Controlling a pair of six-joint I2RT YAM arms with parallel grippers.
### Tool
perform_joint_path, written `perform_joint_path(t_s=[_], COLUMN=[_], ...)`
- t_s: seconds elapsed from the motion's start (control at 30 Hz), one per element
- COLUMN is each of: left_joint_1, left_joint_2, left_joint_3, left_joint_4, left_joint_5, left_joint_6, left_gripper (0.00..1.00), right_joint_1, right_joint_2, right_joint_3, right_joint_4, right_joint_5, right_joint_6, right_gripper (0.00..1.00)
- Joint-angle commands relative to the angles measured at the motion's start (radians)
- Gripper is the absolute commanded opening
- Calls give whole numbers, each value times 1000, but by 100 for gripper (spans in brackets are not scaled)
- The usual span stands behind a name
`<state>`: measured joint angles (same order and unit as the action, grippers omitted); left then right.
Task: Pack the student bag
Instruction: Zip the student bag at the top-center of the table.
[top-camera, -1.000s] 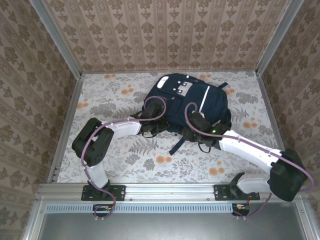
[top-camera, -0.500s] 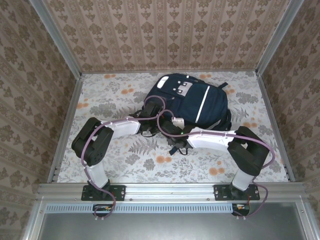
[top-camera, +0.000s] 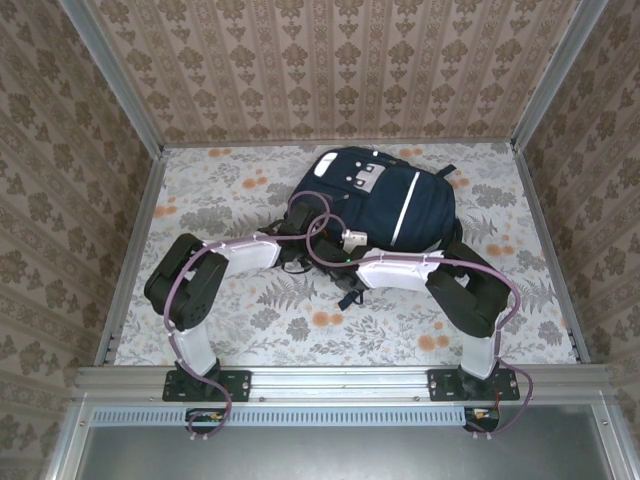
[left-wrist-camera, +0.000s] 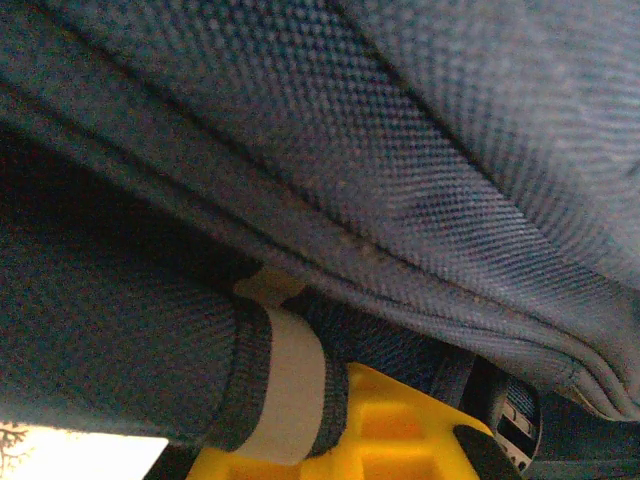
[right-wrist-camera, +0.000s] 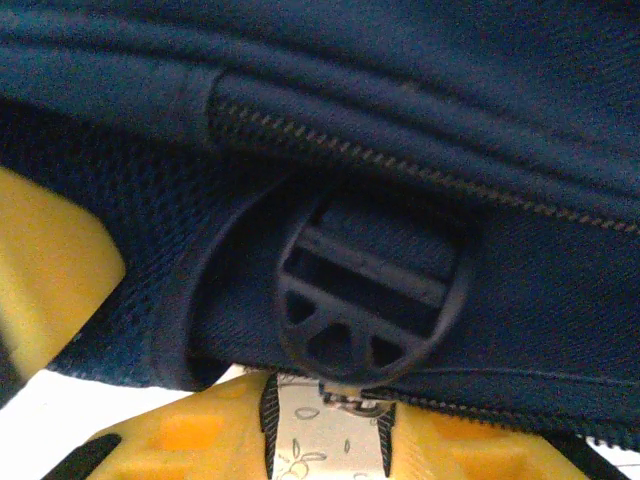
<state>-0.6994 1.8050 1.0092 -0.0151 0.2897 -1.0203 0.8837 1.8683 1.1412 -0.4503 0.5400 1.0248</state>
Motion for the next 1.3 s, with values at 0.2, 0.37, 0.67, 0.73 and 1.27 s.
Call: perform_joint_path(t_s=[0.2,0.37,0.67,0.73,1.27], left_joint_1=[4,6,27,37,156], left_joint_2=[13,13,18,12,-21], left_joint_3=[31,40,44,42,10], left_joint_4=[33,24,15,11,-27], left_joint_5=[29,27,31,25,8], left_joint_6=[31,32,34,34,63], left_gripper=[0,0,0,0,0], right_joint_1=[-37,-41,-43,-43,-74], right_joint_2=[-28,-57,-121,-156,-419], right_joint_3=[-56,-99,-126,-144,-349], right_joint_4=[55,119,111,116,22], right_joint_5=[54,47,27,13,-58], right_joint_6=[-32,-52,-94,-105,-98], right_gripper=[24,6,0,0,0])
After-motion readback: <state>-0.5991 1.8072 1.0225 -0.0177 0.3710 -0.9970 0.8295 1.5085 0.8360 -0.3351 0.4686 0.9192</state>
